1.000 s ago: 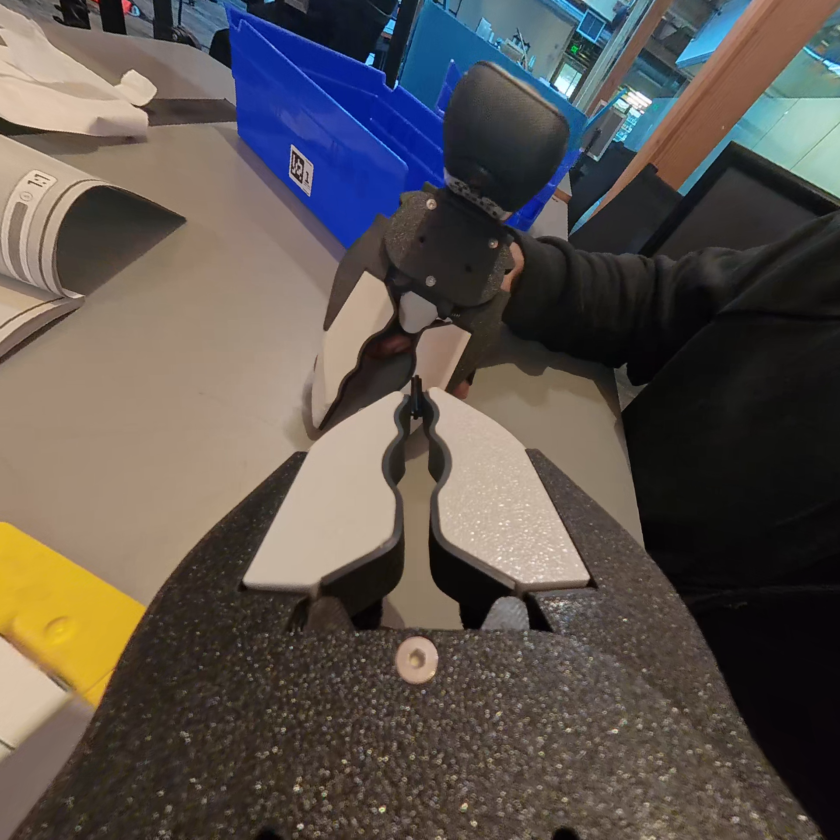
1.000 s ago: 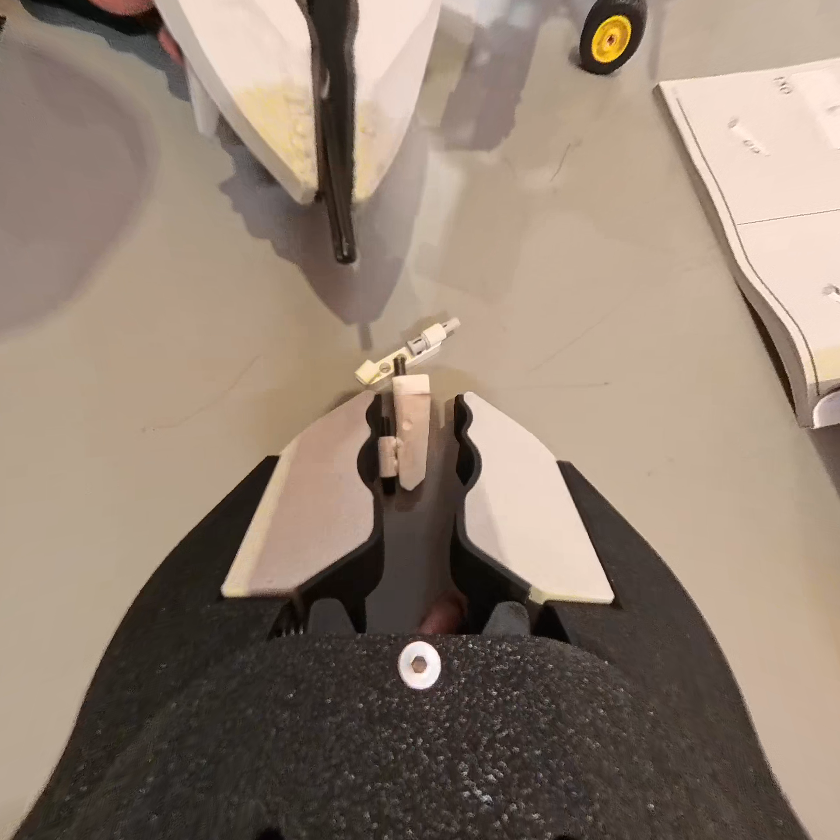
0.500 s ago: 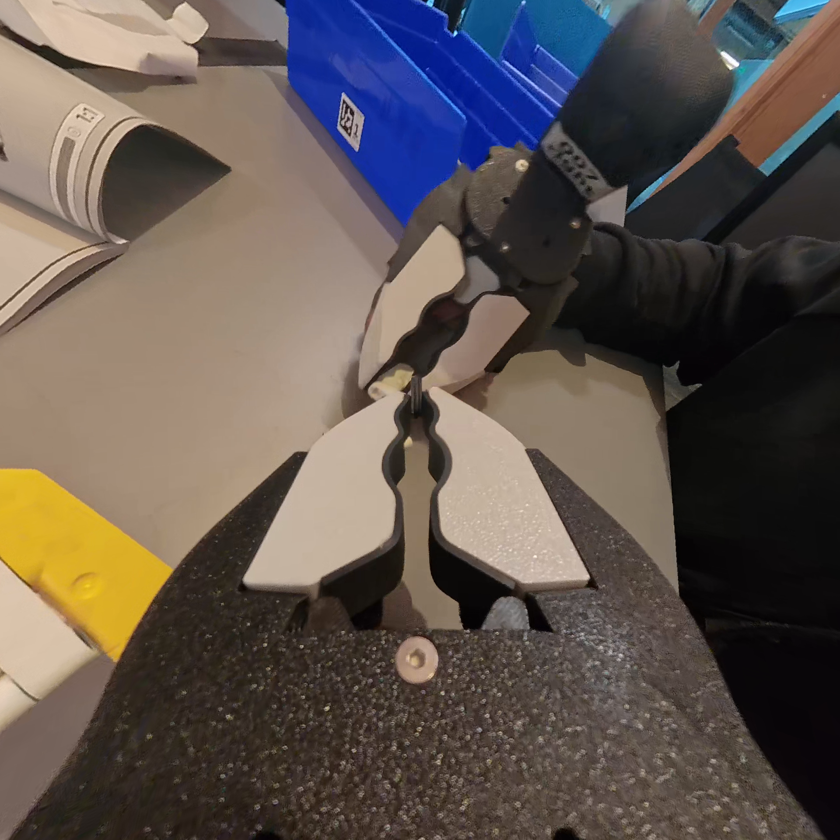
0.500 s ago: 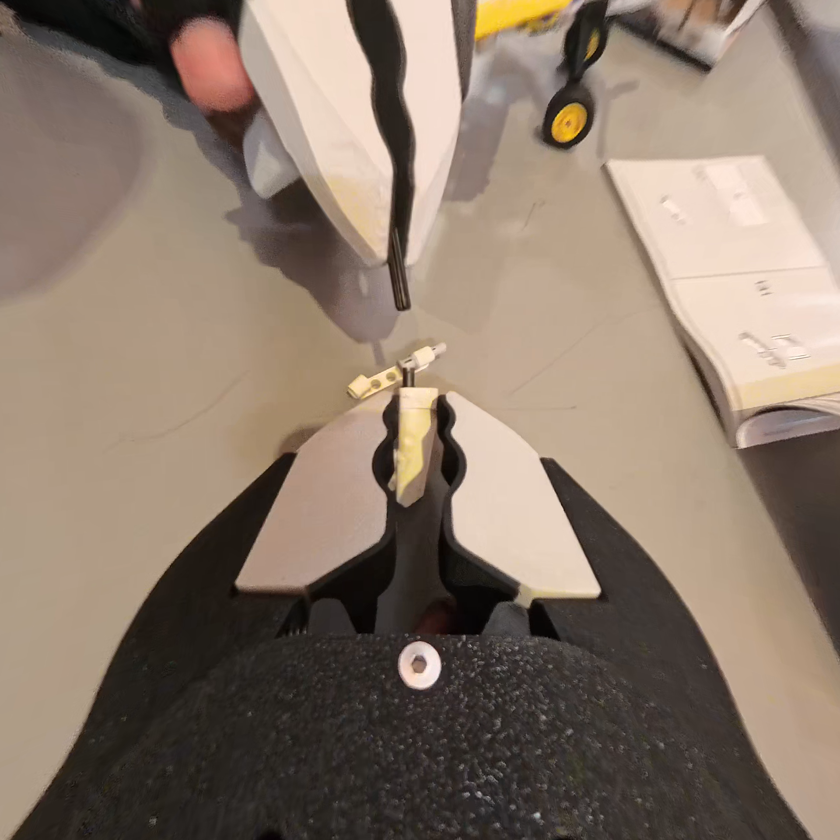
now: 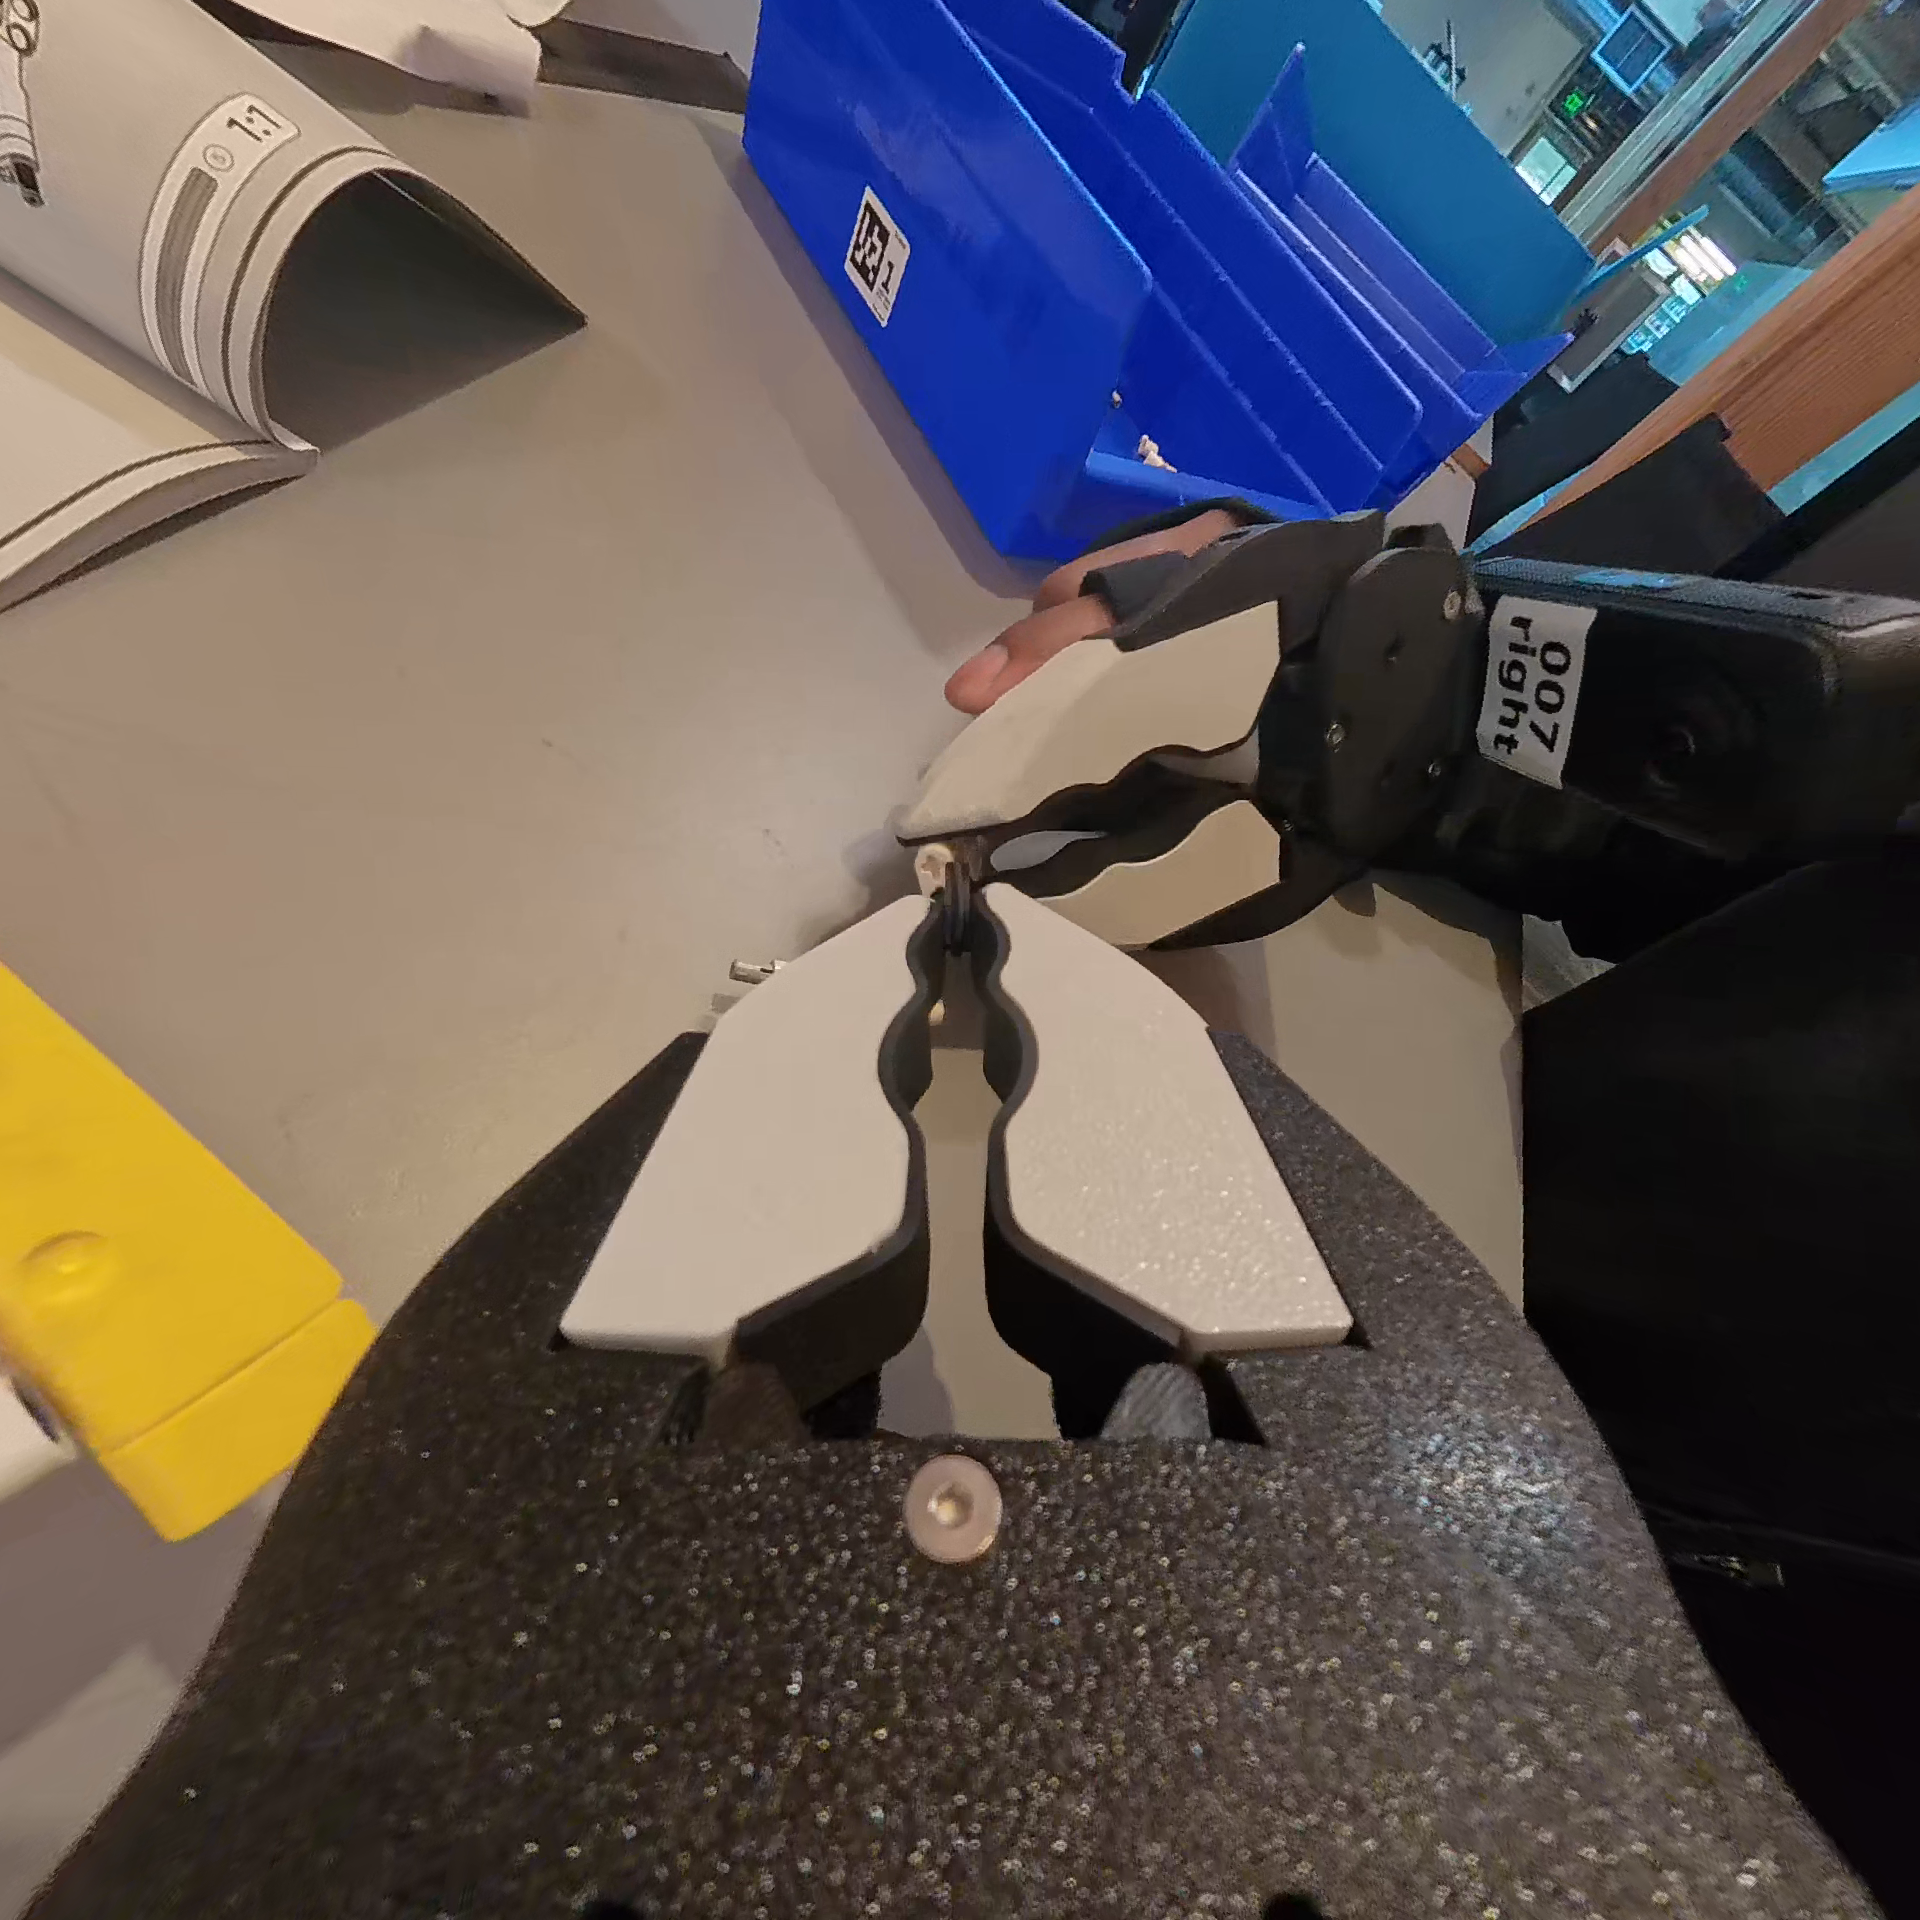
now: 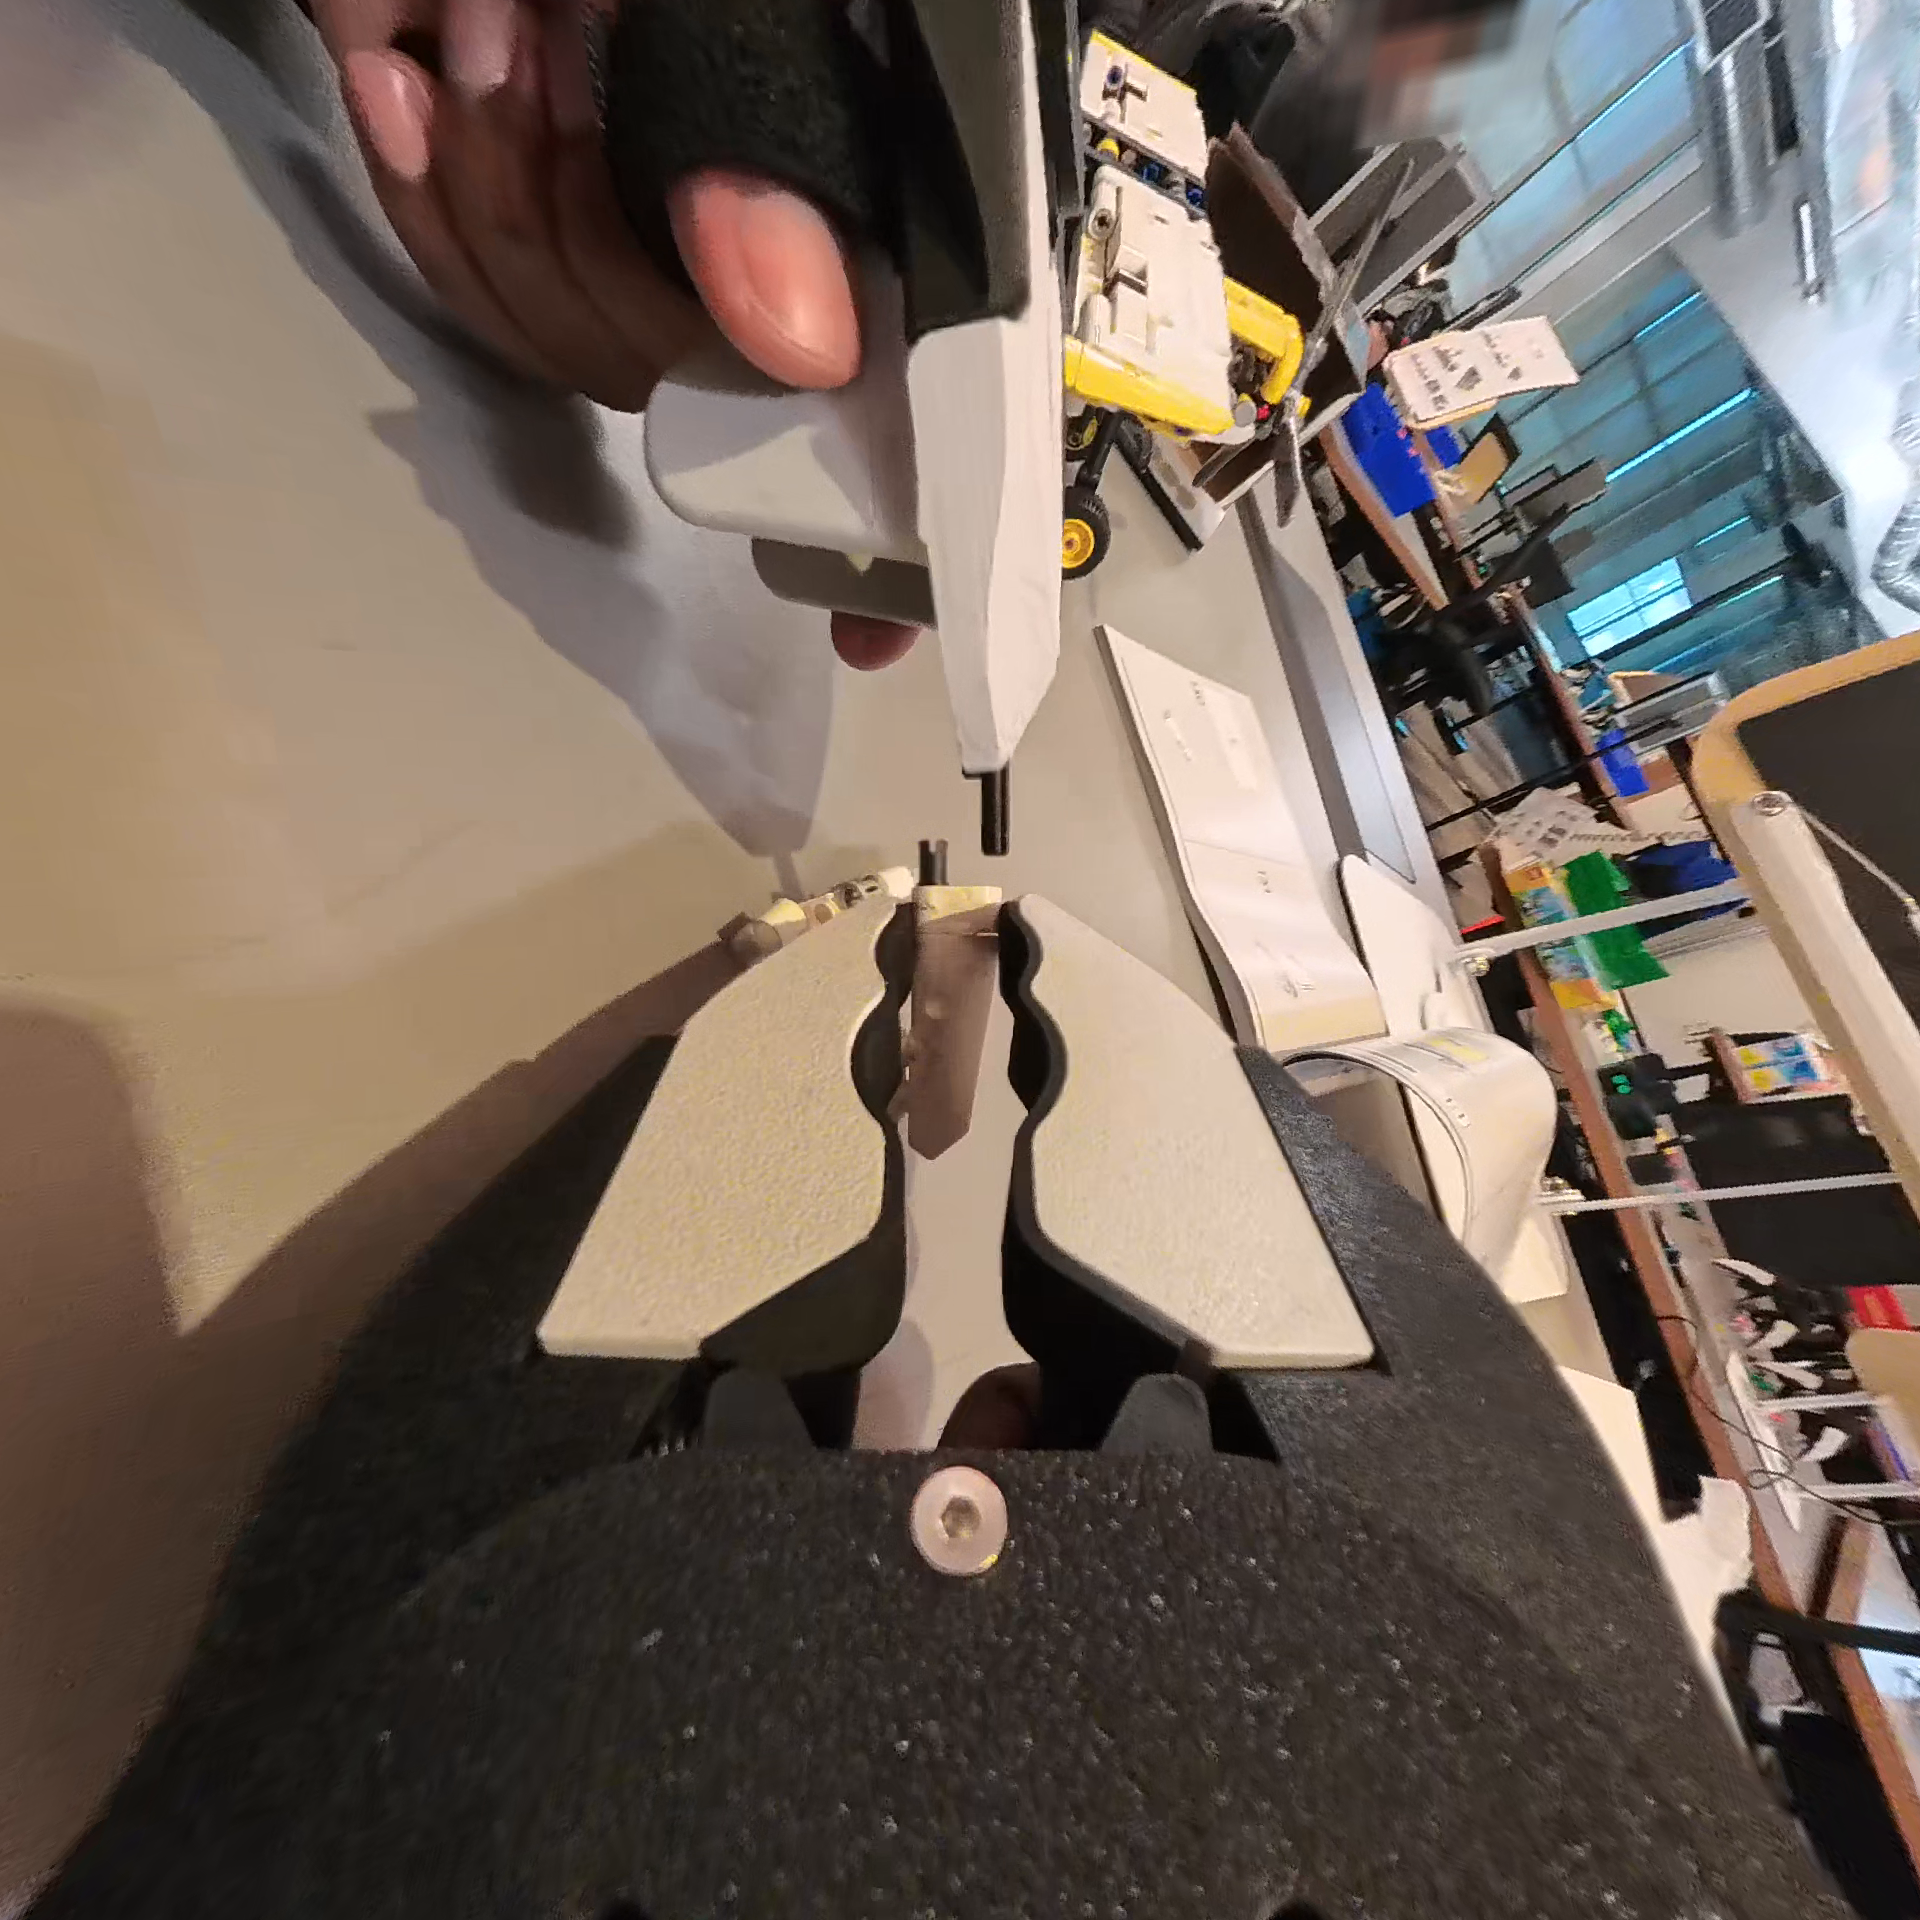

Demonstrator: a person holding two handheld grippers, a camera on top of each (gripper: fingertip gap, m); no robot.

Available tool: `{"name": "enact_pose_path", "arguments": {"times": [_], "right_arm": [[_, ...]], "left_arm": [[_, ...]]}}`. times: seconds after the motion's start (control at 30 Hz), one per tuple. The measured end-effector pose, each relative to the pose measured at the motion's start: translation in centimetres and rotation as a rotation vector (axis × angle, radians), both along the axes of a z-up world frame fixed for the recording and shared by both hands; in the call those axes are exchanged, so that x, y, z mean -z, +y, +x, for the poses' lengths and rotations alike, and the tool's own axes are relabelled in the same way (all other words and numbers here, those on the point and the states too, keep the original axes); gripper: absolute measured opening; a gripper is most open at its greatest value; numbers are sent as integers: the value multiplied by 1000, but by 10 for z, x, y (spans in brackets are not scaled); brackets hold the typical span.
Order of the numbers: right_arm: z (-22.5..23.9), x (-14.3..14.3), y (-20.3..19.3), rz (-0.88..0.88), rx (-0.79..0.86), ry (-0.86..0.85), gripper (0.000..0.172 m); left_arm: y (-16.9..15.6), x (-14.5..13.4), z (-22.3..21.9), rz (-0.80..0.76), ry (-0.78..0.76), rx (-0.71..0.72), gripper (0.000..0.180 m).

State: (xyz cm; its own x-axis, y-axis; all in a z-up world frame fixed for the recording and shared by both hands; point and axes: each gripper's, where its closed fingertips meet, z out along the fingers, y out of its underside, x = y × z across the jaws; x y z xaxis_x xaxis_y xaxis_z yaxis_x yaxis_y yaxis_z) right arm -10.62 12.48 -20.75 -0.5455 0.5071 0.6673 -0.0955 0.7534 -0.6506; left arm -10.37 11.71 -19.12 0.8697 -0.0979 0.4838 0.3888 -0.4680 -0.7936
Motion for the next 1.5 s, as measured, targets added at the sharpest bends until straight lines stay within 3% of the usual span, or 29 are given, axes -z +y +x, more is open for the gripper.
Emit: {"name": "enact_pose_path", "arguments": {"times": [0.43, 0.73, 1.5], "right_arm": [[3, -4, 0, 91, 4, 102, 16], [5, -7, -1, 114, -14, 132, 15], [2, -6, -4, 110, 63, 95, 15]], "left_arm": [[1, 4, 3, 10, 3, 0, 4], [1, 2, 6, 25, -86, 21, 4], [3, 0, 3, 53, 7, -43, 4]]}}
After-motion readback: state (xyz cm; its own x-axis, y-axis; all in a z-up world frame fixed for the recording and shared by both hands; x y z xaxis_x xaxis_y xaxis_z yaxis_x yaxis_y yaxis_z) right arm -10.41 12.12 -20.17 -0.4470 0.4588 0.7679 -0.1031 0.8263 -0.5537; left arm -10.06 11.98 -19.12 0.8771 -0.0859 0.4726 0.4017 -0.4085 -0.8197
